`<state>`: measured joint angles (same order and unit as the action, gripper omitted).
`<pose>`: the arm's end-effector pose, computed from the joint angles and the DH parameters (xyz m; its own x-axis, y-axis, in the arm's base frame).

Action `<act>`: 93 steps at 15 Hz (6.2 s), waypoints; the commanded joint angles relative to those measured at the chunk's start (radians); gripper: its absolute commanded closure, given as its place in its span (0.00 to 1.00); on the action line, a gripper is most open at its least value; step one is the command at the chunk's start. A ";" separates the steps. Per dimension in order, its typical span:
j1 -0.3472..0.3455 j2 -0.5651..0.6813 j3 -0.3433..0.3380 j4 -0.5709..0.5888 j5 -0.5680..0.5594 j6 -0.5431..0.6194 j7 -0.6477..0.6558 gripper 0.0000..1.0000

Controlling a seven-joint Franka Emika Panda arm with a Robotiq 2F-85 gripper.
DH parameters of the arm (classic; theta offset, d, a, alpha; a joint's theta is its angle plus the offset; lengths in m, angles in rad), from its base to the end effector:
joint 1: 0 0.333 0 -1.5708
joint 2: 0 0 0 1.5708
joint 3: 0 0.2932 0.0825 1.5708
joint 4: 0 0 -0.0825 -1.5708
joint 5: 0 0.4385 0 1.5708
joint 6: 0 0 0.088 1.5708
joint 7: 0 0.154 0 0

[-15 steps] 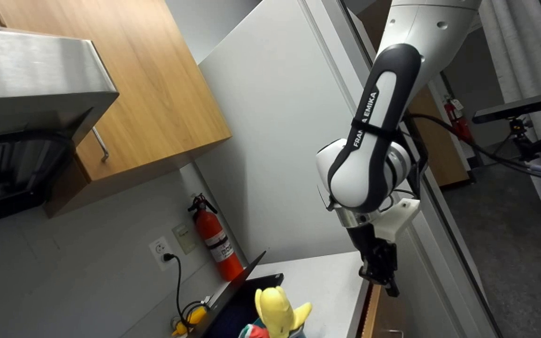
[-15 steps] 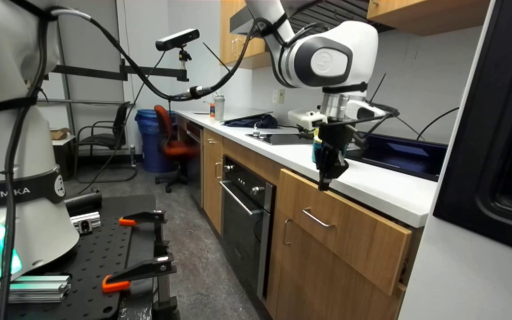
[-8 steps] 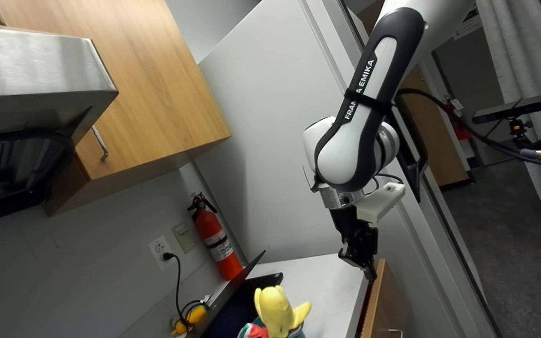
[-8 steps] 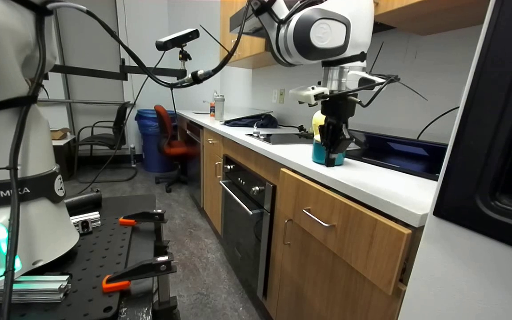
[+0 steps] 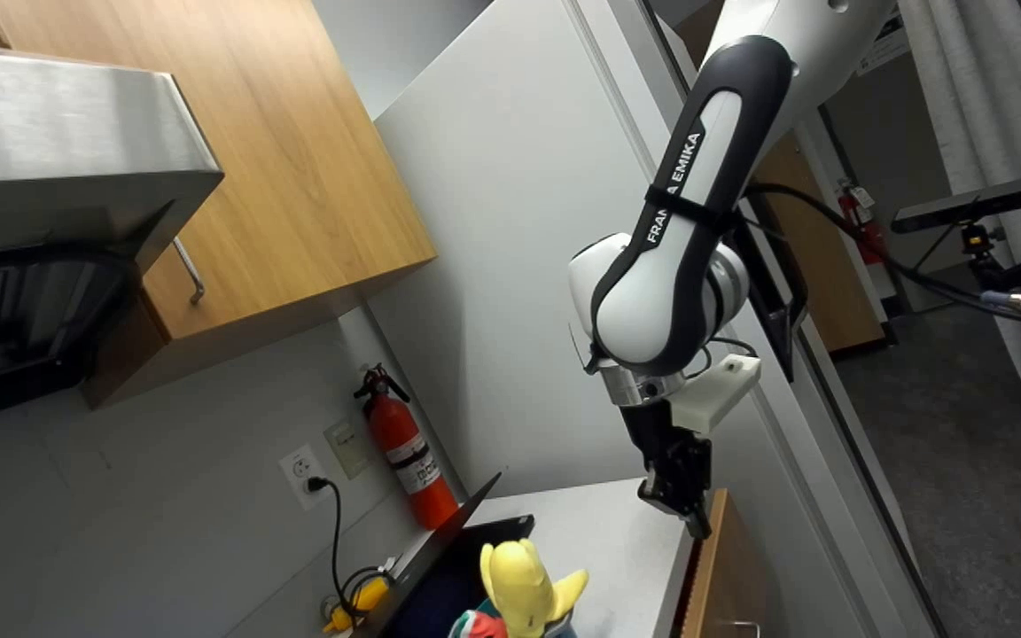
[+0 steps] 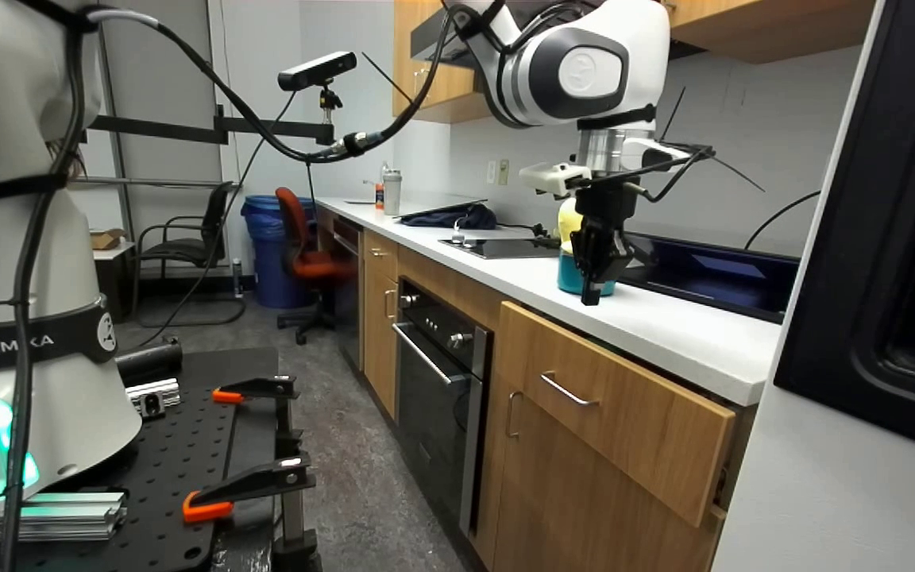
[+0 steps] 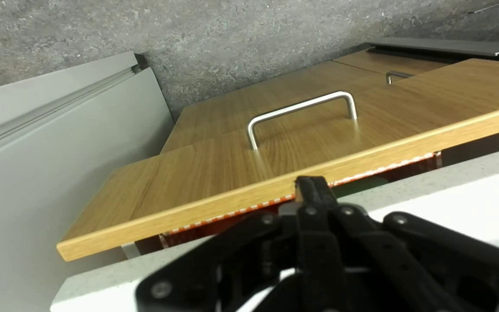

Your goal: Open the top drawer and put the plush toy inside

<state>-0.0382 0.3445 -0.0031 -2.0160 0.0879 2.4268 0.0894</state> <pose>0.6417 -0.0235 0.1801 0.9790 -0.1953 0.0586 -0.1914 -0.9793 -0.0663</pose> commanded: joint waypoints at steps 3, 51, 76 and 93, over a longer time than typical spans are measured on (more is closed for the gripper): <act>0.022 0.073 -0.018 0.078 -0.029 -0.013 0.031 1.00; -0.004 0.104 -0.069 0.043 0.000 -0.276 0.093 1.00; 0.037 -0.038 -0.035 -0.018 -0.040 -0.153 0.120 1.00; 0.034 0.159 -0.046 0.036 -0.018 -0.056 0.117 1.00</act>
<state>-0.0066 0.4842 -0.0444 -1.9839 0.0659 2.3414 0.1985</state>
